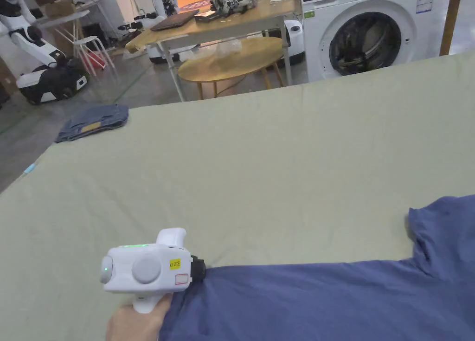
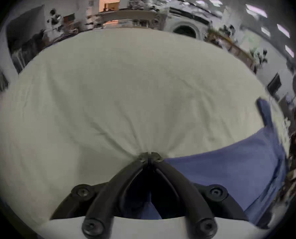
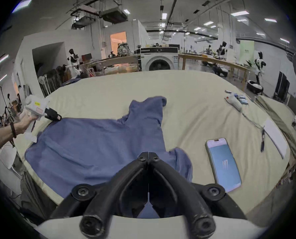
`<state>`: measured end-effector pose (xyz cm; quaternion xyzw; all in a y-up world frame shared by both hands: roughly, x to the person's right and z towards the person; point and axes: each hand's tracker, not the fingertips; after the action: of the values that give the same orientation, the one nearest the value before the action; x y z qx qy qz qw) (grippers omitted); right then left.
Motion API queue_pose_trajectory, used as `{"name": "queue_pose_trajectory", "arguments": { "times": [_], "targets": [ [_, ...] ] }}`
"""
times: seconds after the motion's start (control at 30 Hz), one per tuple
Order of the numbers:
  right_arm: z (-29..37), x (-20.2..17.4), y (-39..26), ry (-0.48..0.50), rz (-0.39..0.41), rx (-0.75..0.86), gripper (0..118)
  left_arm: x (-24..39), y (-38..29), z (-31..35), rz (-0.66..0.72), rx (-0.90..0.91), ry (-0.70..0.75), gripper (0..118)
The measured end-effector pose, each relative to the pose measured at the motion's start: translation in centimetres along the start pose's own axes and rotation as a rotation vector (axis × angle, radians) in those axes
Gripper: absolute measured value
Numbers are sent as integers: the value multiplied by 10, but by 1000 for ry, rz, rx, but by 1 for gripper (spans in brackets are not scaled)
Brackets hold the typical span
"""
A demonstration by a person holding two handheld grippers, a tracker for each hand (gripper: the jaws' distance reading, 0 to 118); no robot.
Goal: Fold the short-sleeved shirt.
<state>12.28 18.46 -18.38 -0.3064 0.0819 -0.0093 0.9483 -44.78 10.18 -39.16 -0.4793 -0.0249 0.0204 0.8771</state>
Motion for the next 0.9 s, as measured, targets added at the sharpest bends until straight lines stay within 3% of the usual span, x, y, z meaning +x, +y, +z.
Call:
{"name": "queue_pose_trajectory", "arguments": {
  "times": [0.07,0.13,0.17,0.27,0.33,0.37,0.4,0.47,0.5,0.57,0.6,0.63,0.7,0.9],
  "targets": [
    [-20,4,37,23,7,-1,6,1,6,-7,-8,-37,12,0],
    [-54,13,76,47,-43,-83,64,7,8,-1,-5,-58,13,0],
    [-78,19,92,61,-73,-147,77,8,10,-1,-9,-68,17,0],
    [-154,30,121,120,-110,-332,76,7,11,2,5,-80,21,0],
    [-195,28,123,39,-82,-446,74,2,11,2,33,-84,5,0],
    [-215,29,121,33,-76,-489,65,7,8,12,47,-84,-4,0],
    [-231,31,118,22,-91,-534,47,6,7,13,61,-87,-14,0],
    [-254,31,103,3,-145,-643,43,5,6,14,82,-85,-26,0],
    [-247,28,102,-40,-102,-585,34,2,7,12,89,-84,-29,0],
    [-228,23,106,-6,-74,-530,28,3,5,14,99,-86,-34,0],
    [-226,25,105,-4,-55,-507,9,3,5,16,119,-85,-36,0],
    [-223,25,104,-13,-66,-501,1,2,6,21,133,-82,-42,0],
    [-209,26,105,8,-107,-465,1,1,0,42,137,-11,-64,0],
    [-90,19,96,117,-75,-207,1,-14,-49,161,121,271,-194,0]
  ]
}}
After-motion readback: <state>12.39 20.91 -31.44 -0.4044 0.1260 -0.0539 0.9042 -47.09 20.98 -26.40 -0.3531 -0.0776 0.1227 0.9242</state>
